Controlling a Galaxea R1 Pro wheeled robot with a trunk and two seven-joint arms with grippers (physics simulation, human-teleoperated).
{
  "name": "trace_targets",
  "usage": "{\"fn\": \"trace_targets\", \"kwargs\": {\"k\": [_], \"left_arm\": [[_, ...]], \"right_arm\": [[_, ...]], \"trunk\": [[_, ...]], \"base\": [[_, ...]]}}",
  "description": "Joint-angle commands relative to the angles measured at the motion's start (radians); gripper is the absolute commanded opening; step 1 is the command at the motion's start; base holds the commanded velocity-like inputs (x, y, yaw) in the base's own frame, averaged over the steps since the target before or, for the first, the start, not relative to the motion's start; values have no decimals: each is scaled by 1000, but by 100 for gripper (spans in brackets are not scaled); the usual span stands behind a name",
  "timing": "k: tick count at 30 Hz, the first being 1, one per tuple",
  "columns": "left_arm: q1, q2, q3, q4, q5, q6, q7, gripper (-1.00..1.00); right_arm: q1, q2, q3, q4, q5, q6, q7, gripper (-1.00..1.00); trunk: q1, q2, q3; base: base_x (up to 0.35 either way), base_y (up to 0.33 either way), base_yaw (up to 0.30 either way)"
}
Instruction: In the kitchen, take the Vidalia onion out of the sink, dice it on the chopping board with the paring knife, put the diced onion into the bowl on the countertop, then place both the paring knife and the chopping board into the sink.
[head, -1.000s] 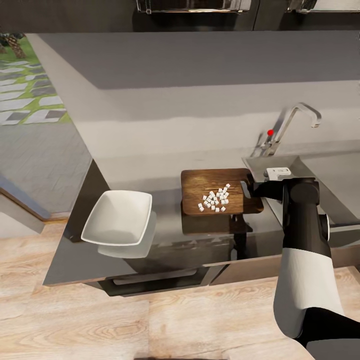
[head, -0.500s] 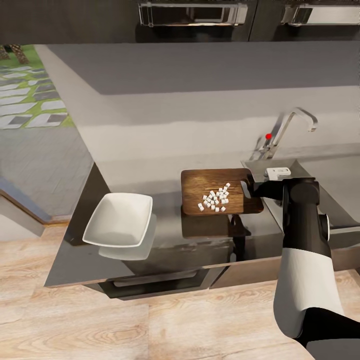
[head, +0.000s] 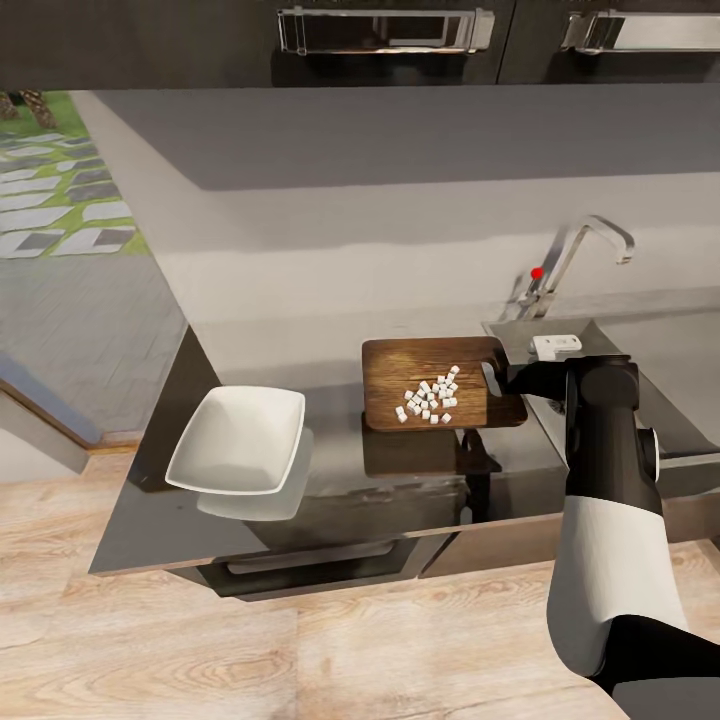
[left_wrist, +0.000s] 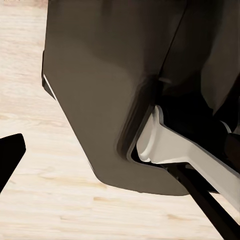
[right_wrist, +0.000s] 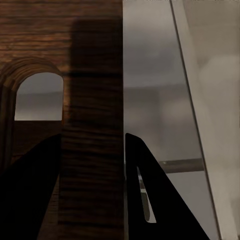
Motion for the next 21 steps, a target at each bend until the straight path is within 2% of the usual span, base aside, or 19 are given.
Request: {"fn": "trace_targets", "kwargs": {"k": [1, 10, 21], "left_arm": [[-2, 1, -7, -5, 6, -7, 6, 100], [-2, 1, -7, -5, 6, -7, 6, 100], [-2, 0, -7, -5, 6, -7, 6, 100]], "right_arm": [[-1, 1, -2, -1, 9, 2, 10, -100], [-1, 1, -20, -1, 9, 2, 10, -100], [-1, 1, -22, -1, 9, 2, 10, -100]], "trunk": [[1, -2, -1], [1, -2, 10], [1, -2, 24]], "base": [[0, 0, 0], [0, 0, 0], [0, 0, 0]]}}
